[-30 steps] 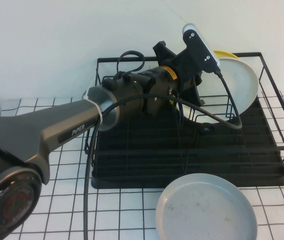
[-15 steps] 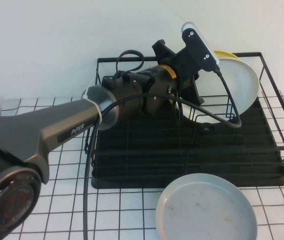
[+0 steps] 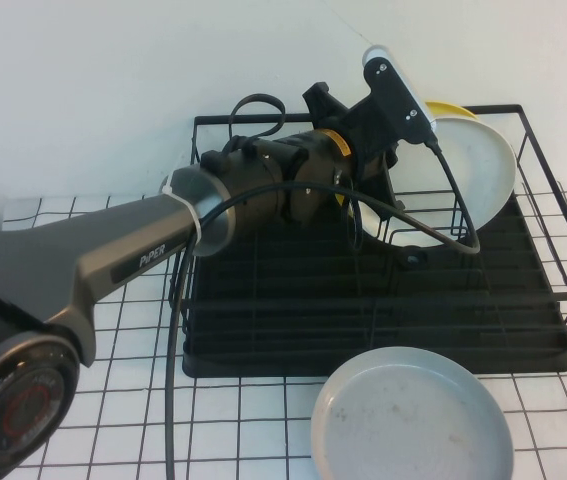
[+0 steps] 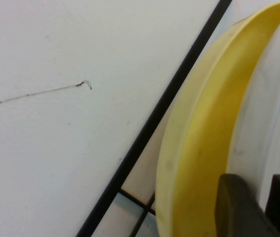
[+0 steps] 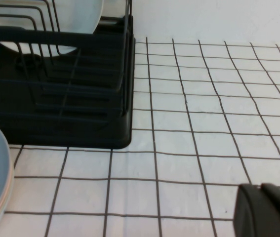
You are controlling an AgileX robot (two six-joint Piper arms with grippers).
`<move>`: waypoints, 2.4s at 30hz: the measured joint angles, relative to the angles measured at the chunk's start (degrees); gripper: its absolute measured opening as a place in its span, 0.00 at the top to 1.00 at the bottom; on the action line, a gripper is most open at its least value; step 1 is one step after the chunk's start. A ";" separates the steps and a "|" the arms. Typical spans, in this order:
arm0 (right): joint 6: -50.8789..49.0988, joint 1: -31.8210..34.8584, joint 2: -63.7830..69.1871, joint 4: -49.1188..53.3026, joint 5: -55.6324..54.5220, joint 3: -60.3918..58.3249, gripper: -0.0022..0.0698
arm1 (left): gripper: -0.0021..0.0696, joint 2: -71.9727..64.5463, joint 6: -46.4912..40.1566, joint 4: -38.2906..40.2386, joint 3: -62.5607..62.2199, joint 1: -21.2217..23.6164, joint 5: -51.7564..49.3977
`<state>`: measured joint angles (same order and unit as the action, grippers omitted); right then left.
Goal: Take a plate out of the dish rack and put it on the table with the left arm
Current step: Grasp the plate from the shelf, then place the plate from the table
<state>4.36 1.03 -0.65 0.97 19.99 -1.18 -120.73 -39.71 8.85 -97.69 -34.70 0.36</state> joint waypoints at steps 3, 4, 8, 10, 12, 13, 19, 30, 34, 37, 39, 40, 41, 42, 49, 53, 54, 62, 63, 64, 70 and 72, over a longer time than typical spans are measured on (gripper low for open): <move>0.00 0.00 0.00 0.00 0.00 0.00 0.97 | 0.73 0.00 0.00 -0.03 0.00 0.00 -0.36; 0.00 0.00 0.00 0.00 0.00 0.00 0.97 | 0.71 0.00 0.00 -0.03 0.00 0.00 -0.36; 0.00 0.00 0.00 0.00 0.00 0.00 0.97 | 0.65 -0.10 0.11 0.12 0.00 0.00 -0.36; 0.00 0.00 0.00 0.00 0.00 0.00 0.97 | 0.65 -0.10 0.11 0.62 0.00 0.08 -0.36; 0.00 0.00 0.00 0.00 0.00 0.00 0.97 | 0.66 -0.10 0.11 0.77 0.00 0.08 -0.36; 0.00 0.00 0.00 0.00 0.00 0.00 0.97 | 0.67 -0.10 0.11 0.77 0.00 0.08 -0.36; 0.00 0.00 0.00 0.00 0.00 0.00 0.97 | 0.91 -0.10 -0.44 0.77 0.00 0.23 0.32; 0.00 0.00 0.00 0.00 0.00 0.00 0.97 | 0.95 3.05 -1.30 0.76 0.00 0.22 -0.94; 0.00 0.00 0.00 0.00 0.00 0.00 0.97 | 0.95 6.72 -1.39 0.76 0.00 0.22 -1.29; 0.00 0.00 0.00 0.00 0.00 0.00 0.97 | 0.95 8.92 -1.39 0.76 0.00 0.22 -1.73; 0.00 0.00 0.00 0.00 0.00 0.00 0.97 | 0.95 10.34 -1.39 0.76 0.00 0.22 -2.61; 0.00 0.00 0.00 0.00 0.00 0.00 0.97 | 0.96 11.11 -1.39 0.76 0.00 0.22 -3.62; 0.00 0.00 0.00 0.00 0.00 0.00 0.97 | 0.96 11.78 -1.39 0.76 0.00 0.22 -4.66; 0.00 0.00 0.00 0.00 0.00 0.00 0.97 | 0.96 12.72 -1.39 0.76 0.00 0.22 -6.14; 0.00 0.00 0.00 0.00 0.00 0.00 0.97 | 0.97 20.64 4.05 0.76 0.00 0.22 -15.84; 0.00 0.00 0.00 0.00 0.00 0.00 0.97 | 0.97 25.18 9.73 0.64 0.00 0.22 -24.04; 0.00 0.00 0.00 0.00 0.00 0.00 0.97 | 0.97 26.31 10.68 0.64 0.00 0.22 -26.71; 0.00 0.00 0.00 0.00 0.00 0.00 0.97 | 0.97 30.41 17.78 0.64 0.00 0.22 -45.09; 0.00 0.00 0.00 0.00 0.00 0.00 0.97 | 0.97 30.51 18.19 0.83 0.33 0.22 -46.14; 0.00 0.00 0.00 0.00 0.00 0.00 0.97 | 0.97 30.63 18.84 1.26 1.08 0.22 -46.25; 0.00 0.00 0.00 0.00 0.00 0.00 0.97 | 0.97 34.64 20.64 6.94 12.65 0.22 -41.37; 0.00 0.00 0.00 0.00 0.00 0.00 0.97 | 0.97 37.40 20.89 9.73 19.50 0.22 -37.63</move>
<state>4.36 1.03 -0.65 0.97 19.99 -1.18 -83.33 -18.81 18.59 -78.20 -34.48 -37.27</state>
